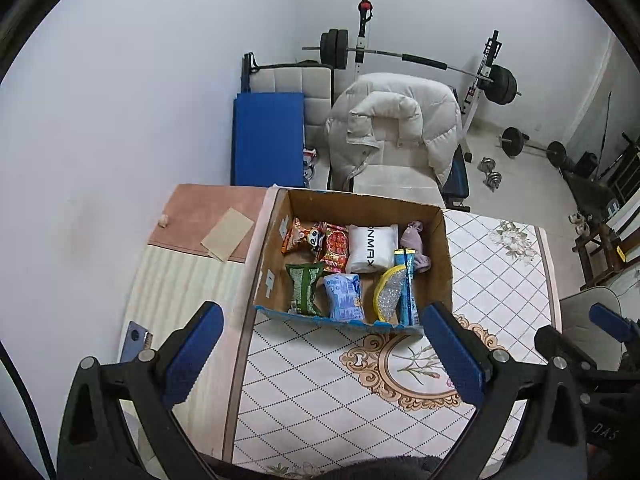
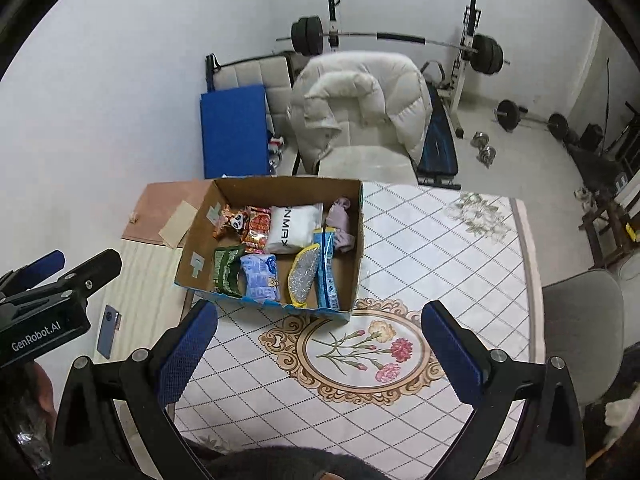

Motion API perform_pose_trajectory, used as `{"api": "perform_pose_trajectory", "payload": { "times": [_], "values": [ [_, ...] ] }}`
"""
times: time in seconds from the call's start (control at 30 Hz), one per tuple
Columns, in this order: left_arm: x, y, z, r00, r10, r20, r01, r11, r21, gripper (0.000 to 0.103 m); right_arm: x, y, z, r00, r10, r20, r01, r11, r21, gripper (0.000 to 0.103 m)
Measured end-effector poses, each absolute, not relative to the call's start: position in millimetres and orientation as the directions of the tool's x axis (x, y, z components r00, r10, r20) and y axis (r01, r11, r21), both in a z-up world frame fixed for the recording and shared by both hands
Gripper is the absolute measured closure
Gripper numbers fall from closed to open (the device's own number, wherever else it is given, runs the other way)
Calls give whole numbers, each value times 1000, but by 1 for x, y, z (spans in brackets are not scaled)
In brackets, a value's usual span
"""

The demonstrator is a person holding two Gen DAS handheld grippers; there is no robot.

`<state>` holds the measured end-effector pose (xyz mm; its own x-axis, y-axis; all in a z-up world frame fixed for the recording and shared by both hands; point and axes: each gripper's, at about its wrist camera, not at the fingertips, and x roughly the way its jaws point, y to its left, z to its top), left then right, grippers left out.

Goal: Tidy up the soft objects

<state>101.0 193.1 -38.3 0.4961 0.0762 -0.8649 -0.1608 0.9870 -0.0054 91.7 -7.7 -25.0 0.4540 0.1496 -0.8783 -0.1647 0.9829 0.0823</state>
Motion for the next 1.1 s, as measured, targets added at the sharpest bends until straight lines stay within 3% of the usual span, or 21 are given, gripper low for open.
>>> {"api": "perform_pose_trajectory", "payload": {
  "times": [0.37,1.1],
  "values": [
    [64,179,-11,529,49,-847,-129,991,-23,0,49,-13,26,536,147,-831,-192,980,49,0],
    [67,176,-23,555,113,-824,-165,986,23,0,58,-18,14,588,74,-806,-153,988,-21,0]
  ]
}}
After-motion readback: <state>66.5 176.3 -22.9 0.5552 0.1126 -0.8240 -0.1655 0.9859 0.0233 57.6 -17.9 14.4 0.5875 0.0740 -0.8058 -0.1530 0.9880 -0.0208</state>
